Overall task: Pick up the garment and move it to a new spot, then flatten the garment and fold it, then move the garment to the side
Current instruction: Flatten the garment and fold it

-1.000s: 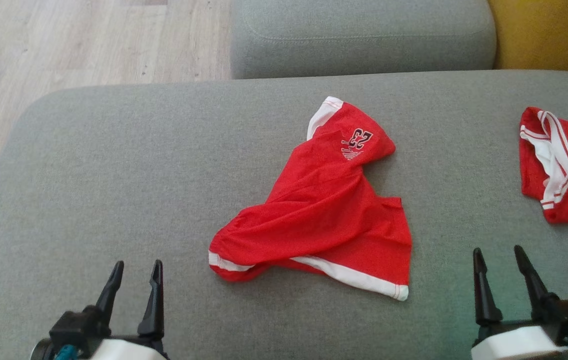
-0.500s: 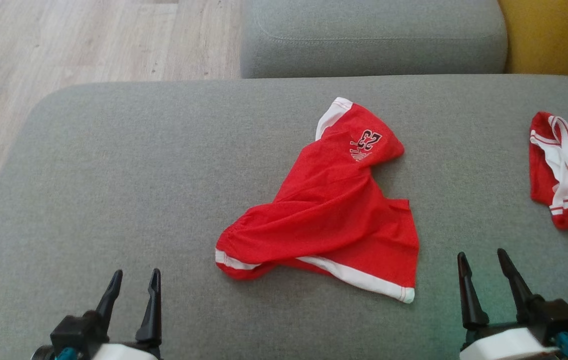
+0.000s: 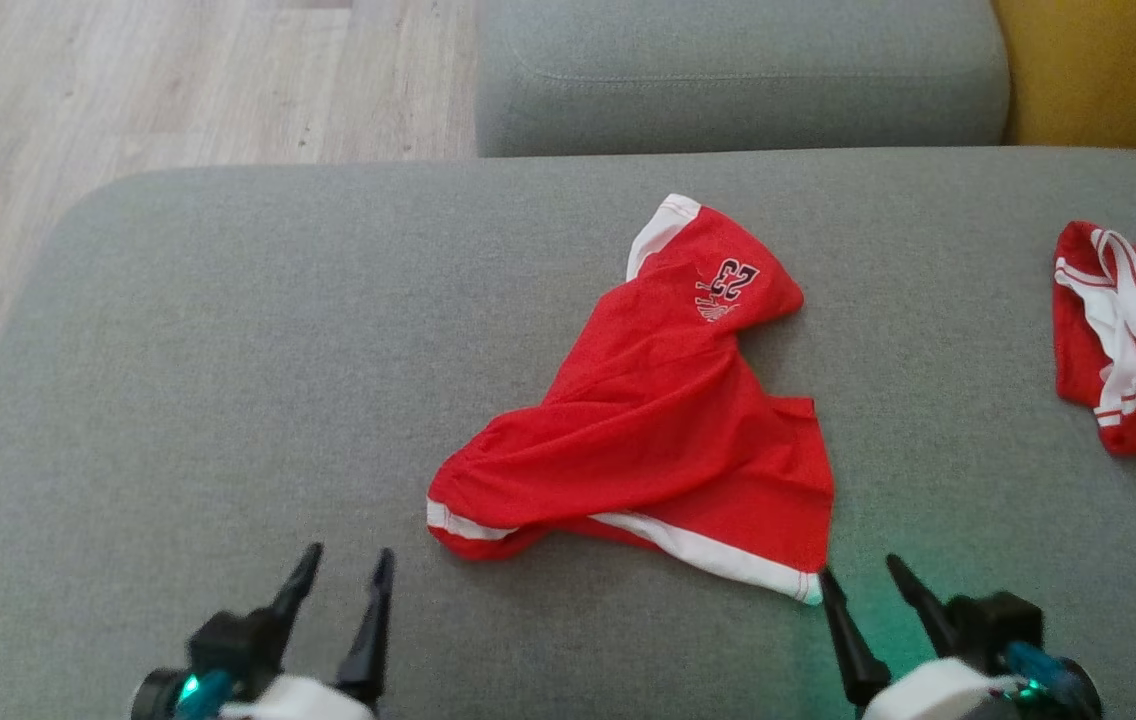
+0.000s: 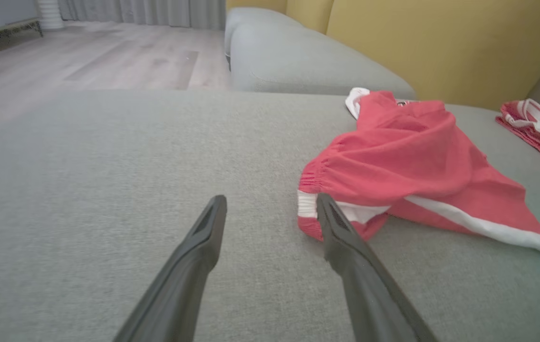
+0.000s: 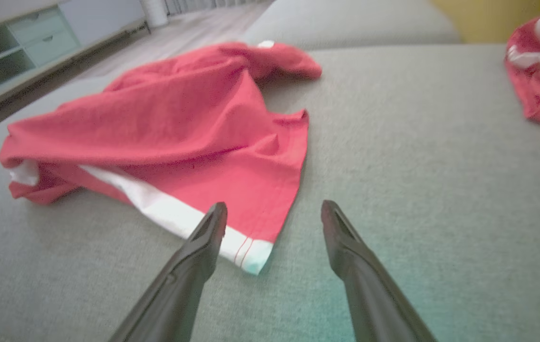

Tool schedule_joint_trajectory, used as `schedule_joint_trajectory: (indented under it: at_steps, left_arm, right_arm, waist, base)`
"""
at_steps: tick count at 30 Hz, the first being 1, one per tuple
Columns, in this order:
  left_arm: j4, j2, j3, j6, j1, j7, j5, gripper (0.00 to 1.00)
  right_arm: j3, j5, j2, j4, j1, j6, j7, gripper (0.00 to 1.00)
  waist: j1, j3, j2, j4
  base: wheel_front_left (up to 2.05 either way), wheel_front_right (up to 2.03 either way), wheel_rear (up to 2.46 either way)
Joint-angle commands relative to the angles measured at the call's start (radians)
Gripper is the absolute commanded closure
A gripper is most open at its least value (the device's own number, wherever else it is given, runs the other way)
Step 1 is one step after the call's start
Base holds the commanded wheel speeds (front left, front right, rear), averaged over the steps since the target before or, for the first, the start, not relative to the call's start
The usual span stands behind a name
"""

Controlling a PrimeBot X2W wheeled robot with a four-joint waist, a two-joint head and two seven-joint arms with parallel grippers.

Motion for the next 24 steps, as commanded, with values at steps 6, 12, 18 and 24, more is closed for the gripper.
schedule_joint_trajectory:
  at_steps: [6,12,18,24]
  left_arm:
    - [0.025,0.034,-0.036,-0.015,-0.147,0.120,0.001,0.00]
    - [0.028,0.078,-0.103,-0.022,-0.216,0.214,-0.035,0.00]
    - [0.020,0.124,-0.179,-0.023,-0.254,0.249,-0.099,0.00]
    - [0.000,0.167,-0.239,-0.024,-0.280,0.269,-0.166,0.00]
  right_arm:
    - [0.063,0.014,-0.009,-0.082,-0.087,-0.001,0.242,0.00]
    - [0.057,-0.001,-0.009,-0.112,-0.085,-0.001,0.336,0.00]
    - [0.053,-0.003,-0.009,-0.109,-0.089,-0.001,0.353,0.00]
    - [0.072,0.006,-0.009,-0.096,-0.100,-0.001,0.369,0.00]
  waist:
    - [0.0000,0.028,0.0000,-0.001]
    - [0.0000,0.063,0.0000,0.001]
    - [0.0000,0.092,0.0000,-0.001]
    - [0.0000,0.121,0.0000,0.003]
  base:
    - [0.00,0.00,0.00]
    - [0.00,0.00,0.00]
    - [0.00,0.00,0.00]
    - [0.00,0.00,0.00]
